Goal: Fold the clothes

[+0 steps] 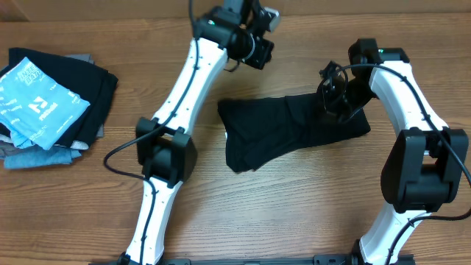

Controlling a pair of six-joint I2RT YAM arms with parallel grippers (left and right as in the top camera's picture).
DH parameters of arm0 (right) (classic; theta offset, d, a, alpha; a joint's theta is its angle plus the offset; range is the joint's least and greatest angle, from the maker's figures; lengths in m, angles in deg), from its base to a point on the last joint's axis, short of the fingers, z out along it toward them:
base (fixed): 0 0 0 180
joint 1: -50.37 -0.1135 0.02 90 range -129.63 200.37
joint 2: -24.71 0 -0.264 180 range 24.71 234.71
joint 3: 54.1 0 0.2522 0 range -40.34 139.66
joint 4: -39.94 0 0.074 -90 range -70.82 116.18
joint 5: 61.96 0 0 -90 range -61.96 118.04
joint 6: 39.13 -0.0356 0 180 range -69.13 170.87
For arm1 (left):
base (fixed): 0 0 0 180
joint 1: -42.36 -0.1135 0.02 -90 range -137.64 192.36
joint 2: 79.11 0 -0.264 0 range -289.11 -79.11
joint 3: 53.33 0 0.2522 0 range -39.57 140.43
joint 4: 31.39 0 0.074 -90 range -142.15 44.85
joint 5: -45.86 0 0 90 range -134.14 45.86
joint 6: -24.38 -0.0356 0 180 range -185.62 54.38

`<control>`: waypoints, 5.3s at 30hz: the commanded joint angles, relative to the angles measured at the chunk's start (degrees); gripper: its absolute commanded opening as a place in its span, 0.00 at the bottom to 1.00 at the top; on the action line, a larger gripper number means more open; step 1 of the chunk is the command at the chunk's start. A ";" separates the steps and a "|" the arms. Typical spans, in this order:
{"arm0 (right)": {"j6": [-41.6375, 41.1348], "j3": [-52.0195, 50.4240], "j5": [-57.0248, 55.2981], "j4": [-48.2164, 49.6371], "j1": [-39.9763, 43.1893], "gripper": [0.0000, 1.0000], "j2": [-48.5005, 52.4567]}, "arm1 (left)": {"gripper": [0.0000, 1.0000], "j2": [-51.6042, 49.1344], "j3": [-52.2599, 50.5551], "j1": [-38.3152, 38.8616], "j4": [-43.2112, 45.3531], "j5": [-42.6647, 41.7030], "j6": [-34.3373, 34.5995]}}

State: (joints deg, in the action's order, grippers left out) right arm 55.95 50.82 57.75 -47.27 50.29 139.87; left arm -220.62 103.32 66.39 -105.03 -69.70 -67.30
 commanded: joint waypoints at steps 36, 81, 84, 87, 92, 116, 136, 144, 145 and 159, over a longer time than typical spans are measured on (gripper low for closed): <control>-5.16 -25.92 -4.96 37.64 -5.97 0.04 -8.48 | 0.04 -5.70 0.59 -2.69 -4.07 -4.26 -0.42; 37.42 -2.38 19.21 18.51 28.81 0.76 16.17 | 0.72 -5.70 0.59 -16.24 -19.47 8.41 6.84; 37.42 -2.40 21.70 18.64 28.63 0.77 18.25 | 0.73 -5.70 0.59 -16.24 -19.65 8.41 6.84; 37.42 -2.45 22.58 18.14 28.06 0.77 18.60 | 0.73 -5.70 0.59 -16.24 -19.69 8.41 6.84; 37.42 -2.45 22.93 17.49 25.24 0.76 18.60 | 0.73 -5.70 0.59 -16.24 -19.52 8.41 6.84; 32.00 37.00 0.17 -12.41 24.26 0.04 18.58 | 0.53 -5.70 0.59 -18.01 -19.45 9.46 6.82; 21.40 47.56 -17.51 -23.61 -2.34 0.08 18.58 | 0.56 -5.70 0.59 -19.67 -19.39 9.46 6.38; 17.14 42.42 -15.41 -23.61 -8.09 0.08 18.58 | 0.57 -5.70 0.59 -19.67 -19.02 9.46 6.38; 17.11 41.97 -15.08 -23.63 -8.96 0.08 18.58 | 0.57 -5.68 0.59 -19.67 -18.88 9.46 6.38; 17.11 36.22 -15.08 -23.63 -15.34 0.08 18.58 | 0.57 -5.70 0.59 -19.67 -18.56 9.46 6.38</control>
State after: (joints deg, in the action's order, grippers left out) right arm 73.40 90.51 41.38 -70.81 35.78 158.95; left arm -225.43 102.89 46.54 -123.78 -60.56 -61.07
